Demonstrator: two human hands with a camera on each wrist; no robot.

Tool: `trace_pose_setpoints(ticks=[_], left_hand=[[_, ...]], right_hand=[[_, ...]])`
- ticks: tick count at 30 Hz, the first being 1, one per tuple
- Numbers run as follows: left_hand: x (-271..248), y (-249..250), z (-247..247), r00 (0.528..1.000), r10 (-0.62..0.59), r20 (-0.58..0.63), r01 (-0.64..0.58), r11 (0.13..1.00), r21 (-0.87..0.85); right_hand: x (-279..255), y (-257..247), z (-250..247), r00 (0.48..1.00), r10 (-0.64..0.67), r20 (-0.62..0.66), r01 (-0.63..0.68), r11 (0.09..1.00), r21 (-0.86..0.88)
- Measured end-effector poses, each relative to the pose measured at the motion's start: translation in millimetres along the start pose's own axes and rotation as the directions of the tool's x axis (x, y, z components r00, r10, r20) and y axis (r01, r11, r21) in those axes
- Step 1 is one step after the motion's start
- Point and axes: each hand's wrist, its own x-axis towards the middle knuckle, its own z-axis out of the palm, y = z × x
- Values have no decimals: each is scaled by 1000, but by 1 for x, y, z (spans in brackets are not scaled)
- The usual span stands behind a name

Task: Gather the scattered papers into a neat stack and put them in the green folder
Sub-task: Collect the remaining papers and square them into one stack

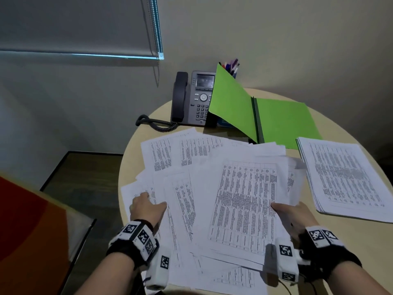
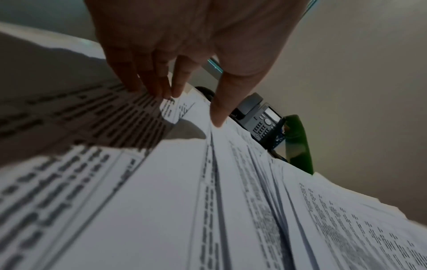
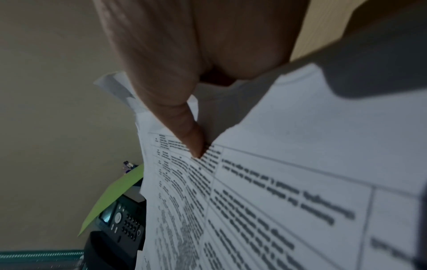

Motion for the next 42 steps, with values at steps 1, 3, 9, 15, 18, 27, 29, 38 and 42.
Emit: trace_pose_setpoints(ticks=[1,3,9,15,18,27,29,38,42], left_hand=[[-3,0,-2,999,-3,36,5,999,-52],[-8,3,2,994,8,109,17,974,-227],[-21,13,17,990,51,134,30,837,-546],[-28,11,32,940,91,329,118,819,-562],[-30,18,42,937,75,341,106,869,-482],[-35,42,33,924,208,320,59,750,-659],[-36,51,34,916,249,314,7,774,-633],[-10,62,41,993,119,-7,-117,958,-262],[2,61,41,997,17,76,4,962,-273]], right_hand=[[-2,1,1,1000,1,4,-1,1000,-11],[-5,4,5,1000,9,2,-9,997,-74],[-17,10,24,1000,7,19,4,857,-516],[-19,9,35,987,28,160,99,680,-727],[-20,9,40,974,39,225,147,648,-748],[-13,7,27,988,45,151,-30,994,-102],[-13,4,31,991,74,116,-45,971,-234],[4,-1,30,994,-31,-103,1,958,-286],[7,7,32,994,-47,-101,9,938,-348]])
